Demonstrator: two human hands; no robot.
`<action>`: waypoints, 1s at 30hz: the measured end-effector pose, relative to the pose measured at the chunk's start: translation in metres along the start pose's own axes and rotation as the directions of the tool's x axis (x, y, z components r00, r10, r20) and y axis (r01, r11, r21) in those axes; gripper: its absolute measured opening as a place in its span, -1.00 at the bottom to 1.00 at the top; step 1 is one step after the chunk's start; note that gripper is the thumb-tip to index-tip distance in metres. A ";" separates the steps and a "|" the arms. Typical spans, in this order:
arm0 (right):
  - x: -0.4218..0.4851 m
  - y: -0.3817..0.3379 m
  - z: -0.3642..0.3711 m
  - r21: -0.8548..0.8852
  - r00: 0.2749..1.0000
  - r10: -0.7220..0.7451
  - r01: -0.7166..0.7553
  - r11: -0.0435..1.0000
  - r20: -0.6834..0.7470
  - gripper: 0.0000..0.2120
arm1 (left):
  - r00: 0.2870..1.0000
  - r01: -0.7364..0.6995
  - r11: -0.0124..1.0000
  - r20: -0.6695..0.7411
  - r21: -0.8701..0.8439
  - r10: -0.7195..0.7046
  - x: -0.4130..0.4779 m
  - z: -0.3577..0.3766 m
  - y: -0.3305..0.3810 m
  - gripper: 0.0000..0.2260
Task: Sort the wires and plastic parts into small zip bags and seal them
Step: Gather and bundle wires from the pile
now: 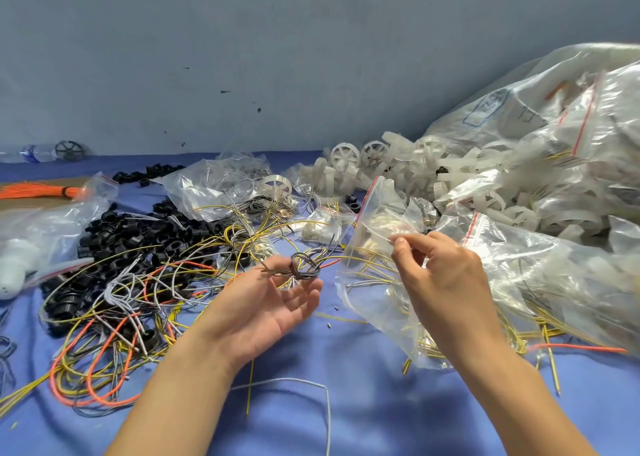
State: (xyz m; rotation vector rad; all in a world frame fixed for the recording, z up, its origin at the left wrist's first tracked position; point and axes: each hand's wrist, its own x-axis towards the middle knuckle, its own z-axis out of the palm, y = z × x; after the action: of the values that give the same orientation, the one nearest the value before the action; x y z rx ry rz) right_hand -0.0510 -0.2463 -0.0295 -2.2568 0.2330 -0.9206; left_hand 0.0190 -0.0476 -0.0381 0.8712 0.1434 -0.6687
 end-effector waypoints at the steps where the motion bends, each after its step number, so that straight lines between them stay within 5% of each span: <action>1: 0.000 0.000 0.000 -0.003 1.000 0.001 -0.001 1.000 0.003 -0.80 | 0.996 0.056 0.995 0.068 -0.080 -0.051 -0.003 -0.004 0.001 -0.92; 5: 0.000 0.000 -0.001 -0.006 1.000 0.010 -0.010 1.000 0.009 -0.79 | 0.966 0.184 0.944 0.230 -0.274 -0.121 -0.012 -0.016 0.004 -0.68; 8: -0.001 0.000 -0.003 -0.009 1.000 0.011 -0.011 1.000 0.001 -0.79 | 0.978 0.163 0.941 0.178 -0.297 -0.113 -0.018 -0.022 0.009 -0.78; 10: -0.001 -0.001 -0.003 -0.016 1.000 0.012 -0.012 1.000 0.005 -0.78 | 0.999 0.030 0.995 0.024 -0.098 -0.028 -0.018 -0.024 0.006 -0.90; 12: -0.001 -0.001 -0.004 -0.021 1.000 0.013 -0.013 1.000 0.008 -0.79 | 0.974 -0.125 0.919 -0.130 0.375 0.186 -0.019 -0.027 0.000 -0.94; 13: -0.001 -0.001 -0.004 -0.023 1.000 0.014 -0.014 1.000 0.008 -0.79 | 0.920 -0.169 0.701 -0.144 0.693 0.365 -0.020 -0.031 -0.004 -0.93; 14: -0.002 -0.001 -0.004 -0.024 1.000 0.014 -0.014 1.000 0.008 -0.79 | 0.835 -0.164 0.355 -0.062 0.920 0.546 -0.021 -0.037 -0.006 -0.91; 15: -0.002 -0.002 -0.005 -0.026 1.000 0.016 -0.016 1.000 0.008 -0.79 | 0.736 -0.119 -0.003 0.091 0.993 0.671 -0.023 -0.043 -0.007 -0.89; 16: -0.001 -0.001 -0.005 -0.026 1.000 0.020 -0.019 0.999 0.008 -0.79 | 0.635 -0.078 -0.229 0.226 0.970 0.738 -0.027 -0.046 -0.005 -0.88; 18: 0.000 -0.001 -0.005 -0.023 1.000 0.028 -0.028 0.999 0.013 -0.79 | 0.473 -0.088 -0.342 0.341 0.936 0.813 -0.037 -0.047 0.001 -0.86; 20: -0.001 -0.002 -0.004 -0.019 0.999 0.024 -0.023 1.000 0.030 -0.80 | 0.328 -0.182 -0.286 0.333 0.941 0.884 -0.046 -0.044 0.007 -0.87; 22: -0.001 -0.005 -0.003 -0.022 0.998 0.016 -0.015 1.000 0.063 -0.80 | 0.290 -0.391 -0.086 0.211 0.916 0.934 -0.050 -0.036 0.011 -0.88; 24: -0.001 -0.008 0.000 -0.027 0.994 0.011 -0.008 1.000 0.108 -0.78 | 0.434 -0.561 0.190 0.091 0.806 0.896 -0.050 -0.026 0.008 -0.83; 26: -0.001 -0.010 0.001 -0.029 0.991 -0.007 0.010 1.000 0.132 -0.77 | 0.645 -0.551 0.427 0.041 0.717 0.763 -0.047 -0.014 -0.001 -0.87; 30: -0.005 -0.015 0.001 -0.051 0.986 -0.072 0.080 0.995 0.150 -0.75 | 0.845 -0.420 0.670 -0.006 0.613 0.535 -0.034 0.008 -0.012 -0.92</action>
State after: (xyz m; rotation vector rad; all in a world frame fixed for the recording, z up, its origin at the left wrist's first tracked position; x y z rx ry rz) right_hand -0.0553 -0.2327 -0.0223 -2.3882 0.1086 -0.7896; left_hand -0.0164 -0.0429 -0.0284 1.5178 -0.1467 -0.1064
